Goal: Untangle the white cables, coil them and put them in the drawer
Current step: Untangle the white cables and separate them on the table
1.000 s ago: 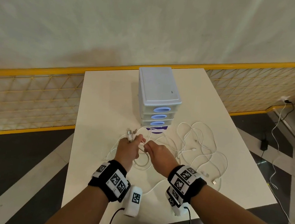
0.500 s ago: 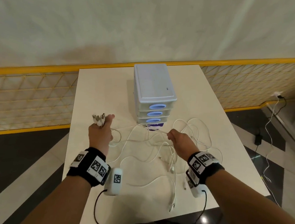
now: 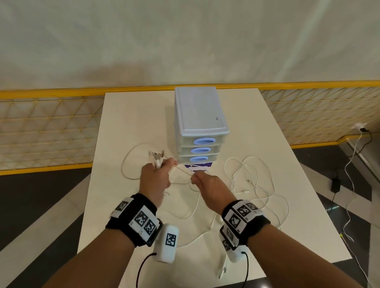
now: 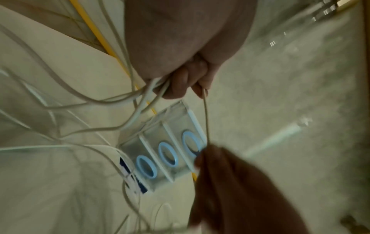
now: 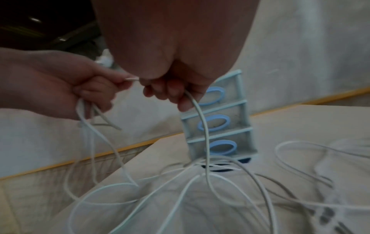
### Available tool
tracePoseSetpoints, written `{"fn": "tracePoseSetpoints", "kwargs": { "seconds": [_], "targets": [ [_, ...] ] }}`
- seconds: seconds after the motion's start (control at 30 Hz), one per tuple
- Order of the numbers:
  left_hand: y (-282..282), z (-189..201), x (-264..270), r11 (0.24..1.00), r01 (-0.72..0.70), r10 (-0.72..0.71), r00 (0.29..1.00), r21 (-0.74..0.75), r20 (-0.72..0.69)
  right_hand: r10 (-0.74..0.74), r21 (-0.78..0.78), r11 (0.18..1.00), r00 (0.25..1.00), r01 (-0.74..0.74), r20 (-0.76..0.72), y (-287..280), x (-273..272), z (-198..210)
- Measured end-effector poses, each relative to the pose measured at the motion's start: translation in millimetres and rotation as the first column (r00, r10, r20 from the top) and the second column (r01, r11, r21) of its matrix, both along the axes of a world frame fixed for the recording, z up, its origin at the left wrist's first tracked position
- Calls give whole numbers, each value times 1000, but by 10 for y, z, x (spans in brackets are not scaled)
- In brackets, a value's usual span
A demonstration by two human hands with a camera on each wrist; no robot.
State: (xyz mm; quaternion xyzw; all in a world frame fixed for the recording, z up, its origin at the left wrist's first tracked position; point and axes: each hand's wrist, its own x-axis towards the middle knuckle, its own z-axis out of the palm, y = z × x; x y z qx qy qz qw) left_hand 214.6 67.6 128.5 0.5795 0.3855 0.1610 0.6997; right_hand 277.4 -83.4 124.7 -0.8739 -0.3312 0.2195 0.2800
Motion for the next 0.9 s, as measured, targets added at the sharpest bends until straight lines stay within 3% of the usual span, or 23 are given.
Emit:
{"fn": "tracePoseSetpoints", "kwargs": {
  "seconds": [0.1, 0.23, 0.4, 0.57, 0.73, 0.8, 0.9],
  "targets": [
    [268, 58, 23, 981, -186, 189, 981, -62, 45, -50, -38, 998, 996, 48, -71, -190, 111, -82],
    [399, 46, 1, 960, -273, 278, 955, -55, 108, -112, -97, 990, 988, 102, -109, -336, 184, -263],
    [227, -50, -103, 998, -57, 57, 998, -16, -19, -208, 33, 978, 977, 207, 34, -288, 146, -279],
    [34, -157, -170, 965, -140, 150, 988, -221, 30, -240, 86, 969, 963, 230, 123, -73, 94, -192],
    [-131, -143, -198, 991, 129, -127, 991, 48, -38, -39, 137, 991, 984, 15, 172, 137, -167, -30],
    [-160, -113, -173, 990, 131, -129, 991, 51, -28, 26, 156, 987, 989, -48, 143, 196, -256, 15],
    [-83, -60, -123, 995, 26, -23, 999, 100, -35, 35, 69, 997, 999, -37, 31, 141, -149, -42]
  ]
}}
